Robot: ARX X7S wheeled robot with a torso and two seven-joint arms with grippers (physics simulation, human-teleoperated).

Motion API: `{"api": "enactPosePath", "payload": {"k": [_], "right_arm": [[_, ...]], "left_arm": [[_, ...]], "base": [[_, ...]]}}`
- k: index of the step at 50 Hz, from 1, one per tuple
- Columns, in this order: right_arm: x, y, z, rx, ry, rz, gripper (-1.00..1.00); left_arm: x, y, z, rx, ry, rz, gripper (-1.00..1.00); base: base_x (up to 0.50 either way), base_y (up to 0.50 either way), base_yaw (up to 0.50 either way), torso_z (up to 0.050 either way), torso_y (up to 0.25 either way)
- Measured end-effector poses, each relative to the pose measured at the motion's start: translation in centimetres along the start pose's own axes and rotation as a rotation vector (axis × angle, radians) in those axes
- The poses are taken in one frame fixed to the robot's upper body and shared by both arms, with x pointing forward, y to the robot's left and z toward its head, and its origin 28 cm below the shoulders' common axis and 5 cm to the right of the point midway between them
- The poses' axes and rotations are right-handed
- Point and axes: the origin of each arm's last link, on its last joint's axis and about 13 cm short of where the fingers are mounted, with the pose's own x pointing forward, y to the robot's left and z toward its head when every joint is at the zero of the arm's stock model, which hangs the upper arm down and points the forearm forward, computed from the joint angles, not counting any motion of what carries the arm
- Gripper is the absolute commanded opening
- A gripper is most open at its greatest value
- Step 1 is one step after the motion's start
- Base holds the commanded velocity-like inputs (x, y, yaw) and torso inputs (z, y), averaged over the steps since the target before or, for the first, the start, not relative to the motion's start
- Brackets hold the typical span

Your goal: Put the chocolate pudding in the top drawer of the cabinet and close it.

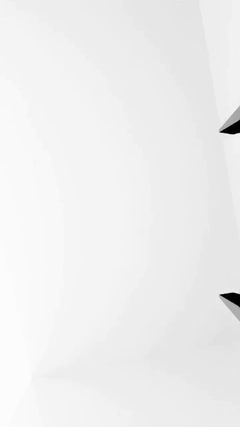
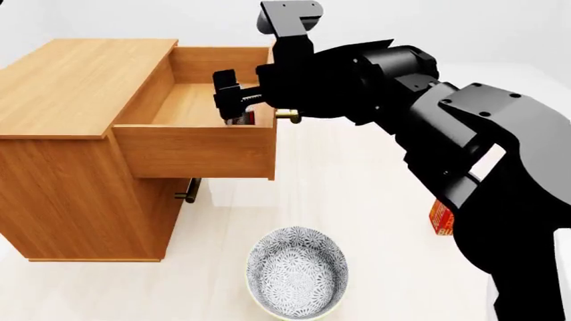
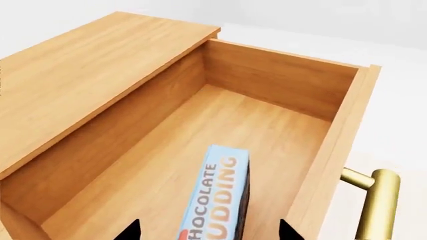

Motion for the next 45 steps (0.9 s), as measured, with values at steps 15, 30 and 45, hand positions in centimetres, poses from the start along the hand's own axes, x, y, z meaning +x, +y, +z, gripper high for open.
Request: {"api": "enactPosePath", "payload": {"k": [15, 30, 45], "right_arm": [[-1.4, -0.1, 2.9, 0.004, -0.099, -0.019, 1.0], [-3.3, -1.3, 5.9, 0.021, -0.212, -0.074, 1.0], [-6.5, -4.9, 7.8, 0.068, -0.3, -0.229, 1.0]], "left_arm": [[-0.1, 0.0, 0.2, -0.001, 0.0, -0.006, 1.0], [-0.3, -0.4, -0.2, -0.015, 0.008, -0.024, 1.0], [-0.2, -1.6, -0.9, -0.03, 0.019, -0.086, 1.0]], "base": [[0.0, 0.0, 0.0, 0.0, 0.0], [0.0, 0.0, 0.0, 0.0, 0.0], [0.0, 0.0, 0.0, 0.0, 0.0]]}}
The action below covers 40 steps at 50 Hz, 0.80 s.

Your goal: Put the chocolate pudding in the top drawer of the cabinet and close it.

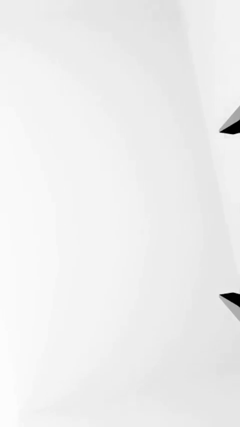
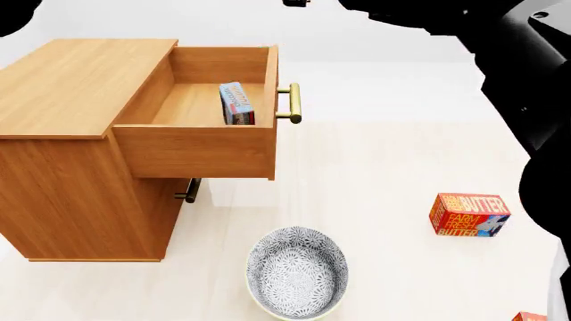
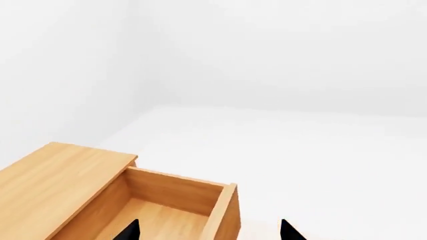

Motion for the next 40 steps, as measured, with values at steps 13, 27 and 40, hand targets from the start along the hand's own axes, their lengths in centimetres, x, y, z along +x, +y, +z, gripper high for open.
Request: {"api": "enactPosePath", "payload": {"k": [13, 27, 40], "right_arm": [[-2.1, -4.2, 1.6, 0.026, -0.049, -0.142, 1.0], [-4.6, -8.2, 2.3, 0.05, -0.08, -0.275, 1.0], [-7.0, -10.7, 1.4, 0.071, -0.083, -0.373, 1.0]], "left_arm": [[0.1, -0.5, -0.1, -0.009, 0.001, -0.066, 1.0], [0.2, -0.7, -0.1, -0.024, -0.003, -0.179, 1.0], [1.2, -5.8, -1.2, -0.036, -0.005, -0.314, 1.0]], "base": [[0.0, 0.0, 0.0, 0.0, 0.0], [0.0, 0.0, 0.0, 0.0, 0.0], [0.0, 0.0, 0.0, 0.0, 0.0]]}}
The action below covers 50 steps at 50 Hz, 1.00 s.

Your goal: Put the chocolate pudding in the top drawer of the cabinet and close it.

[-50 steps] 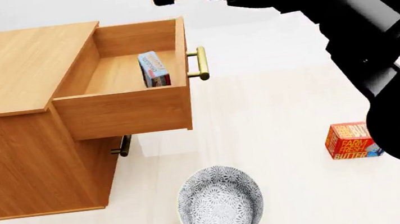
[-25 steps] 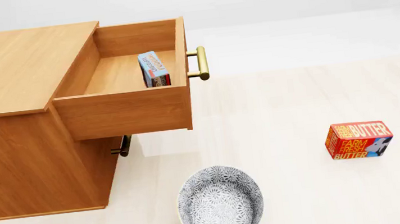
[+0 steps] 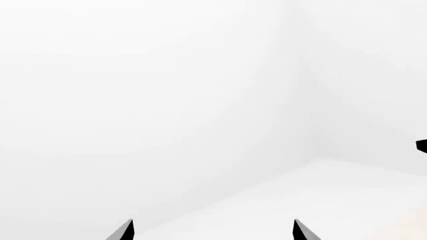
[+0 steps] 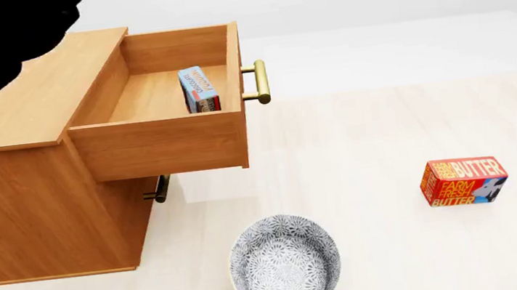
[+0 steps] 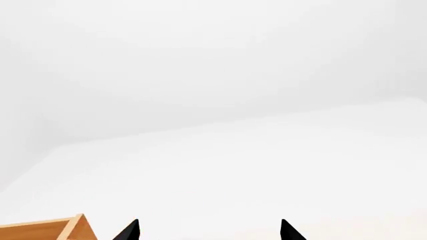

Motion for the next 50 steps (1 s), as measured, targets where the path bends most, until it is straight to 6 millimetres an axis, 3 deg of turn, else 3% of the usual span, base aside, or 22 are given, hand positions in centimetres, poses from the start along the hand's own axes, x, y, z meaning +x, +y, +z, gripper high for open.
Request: {"api": "enactPosePath", "payload": {"k": [8, 17, 50], "right_arm": [[-1.1, -1.6, -0.5, 0.011, 0.002, -0.051, 1.0], [-2.2, -2.9, -1.1, 0.023, 0.006, -0.096, 1.0], [-4.6, -6.5, -3.0, 0.067, 0.013, -0.279, 1.0]], "left_arm": [[1.4, -4.5, -1.0, -0.006, 0.003, -0.092, 1.0], [1.9, -8.2, -1.9, -0.019, 0.01, -0.185, 1.0], [-0.2, -16.5, -6.0, -0.042, 0.088, -0.414, 1.0]], "base": [[0.0, 0.0, 0.0, 0.0, 0.0], [0.0, 0.0, 0.0, 0.0, 0.0], [0.0, 0.0, 0.0, 0.0, 0.0]]}}
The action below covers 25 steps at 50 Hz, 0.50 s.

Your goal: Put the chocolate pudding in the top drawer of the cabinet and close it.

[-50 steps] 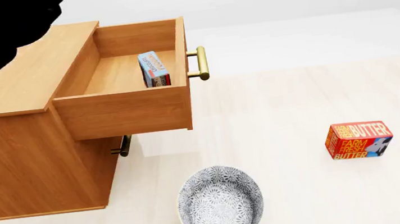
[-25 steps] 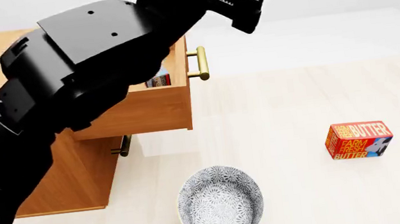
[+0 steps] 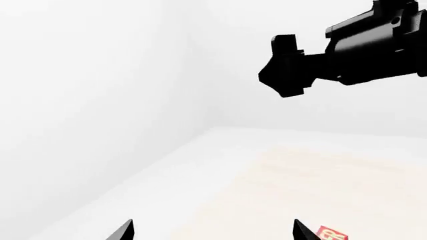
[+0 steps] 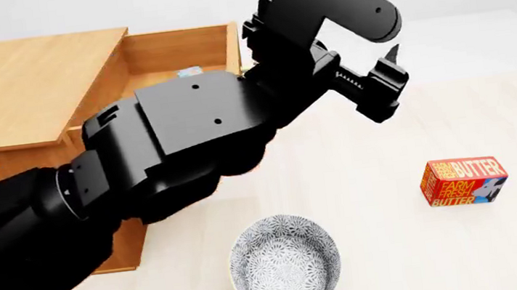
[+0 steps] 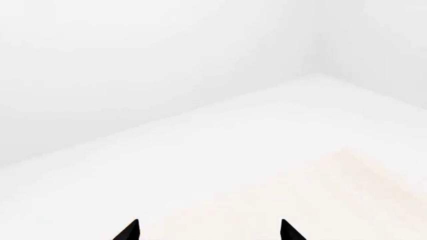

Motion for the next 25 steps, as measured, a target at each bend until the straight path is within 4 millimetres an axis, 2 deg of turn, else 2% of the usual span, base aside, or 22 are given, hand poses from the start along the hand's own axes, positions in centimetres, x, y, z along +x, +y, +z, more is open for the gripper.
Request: {"api": "enactPosePath", "payload": {"k": [25], "right_arm": [[0.3, -0.5, -1.0, -0.002, 0.02, -0.034, 1.0]], "left_arm": [[1.1, -2.8, -5.1, -0.069, 0.098, -0.095, 1.0]], "base": [[0.0, 0.0, 0.0, 0.0, 0.0]]}}
